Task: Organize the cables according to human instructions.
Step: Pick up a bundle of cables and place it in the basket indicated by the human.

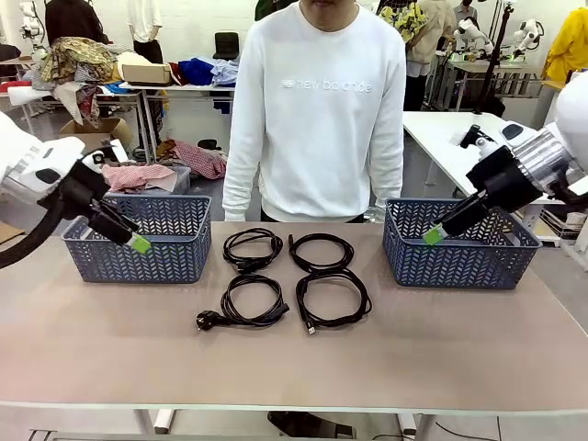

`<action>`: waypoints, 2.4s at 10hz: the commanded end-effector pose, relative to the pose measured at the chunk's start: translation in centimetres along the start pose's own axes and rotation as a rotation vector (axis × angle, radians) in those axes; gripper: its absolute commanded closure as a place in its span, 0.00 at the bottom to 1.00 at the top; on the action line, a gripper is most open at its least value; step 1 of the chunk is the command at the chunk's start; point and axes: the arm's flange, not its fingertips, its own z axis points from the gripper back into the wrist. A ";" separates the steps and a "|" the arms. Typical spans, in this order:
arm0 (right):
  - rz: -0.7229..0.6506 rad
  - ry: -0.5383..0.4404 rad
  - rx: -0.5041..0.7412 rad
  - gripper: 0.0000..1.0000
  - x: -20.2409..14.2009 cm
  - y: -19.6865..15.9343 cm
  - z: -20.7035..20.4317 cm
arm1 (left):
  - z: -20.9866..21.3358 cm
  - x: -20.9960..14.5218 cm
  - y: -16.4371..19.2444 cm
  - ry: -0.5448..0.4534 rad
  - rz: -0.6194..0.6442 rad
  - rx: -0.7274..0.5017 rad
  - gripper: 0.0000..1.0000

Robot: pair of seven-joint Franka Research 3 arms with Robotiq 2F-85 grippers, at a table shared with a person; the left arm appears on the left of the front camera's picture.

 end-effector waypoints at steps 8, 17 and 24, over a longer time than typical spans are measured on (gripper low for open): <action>0.011 -0.034 0.071 0.00 -0.9 -2.4 -0.1 | 0.4 -0.1 2.4 -0.028 0.039 -0.037 0.00; 0.011 -0.034 0.071 0.00 -0.9 -2.4 -0.1 | 0.4 -0.1 2.4 -0.028 0.039 -0.037 0.00; 0.011 -0.034 0.071 0.00 -0.9 -2.4 -0.1 | 0.4 -0.1 2.4 -0.028 0.039 -0.037 0.00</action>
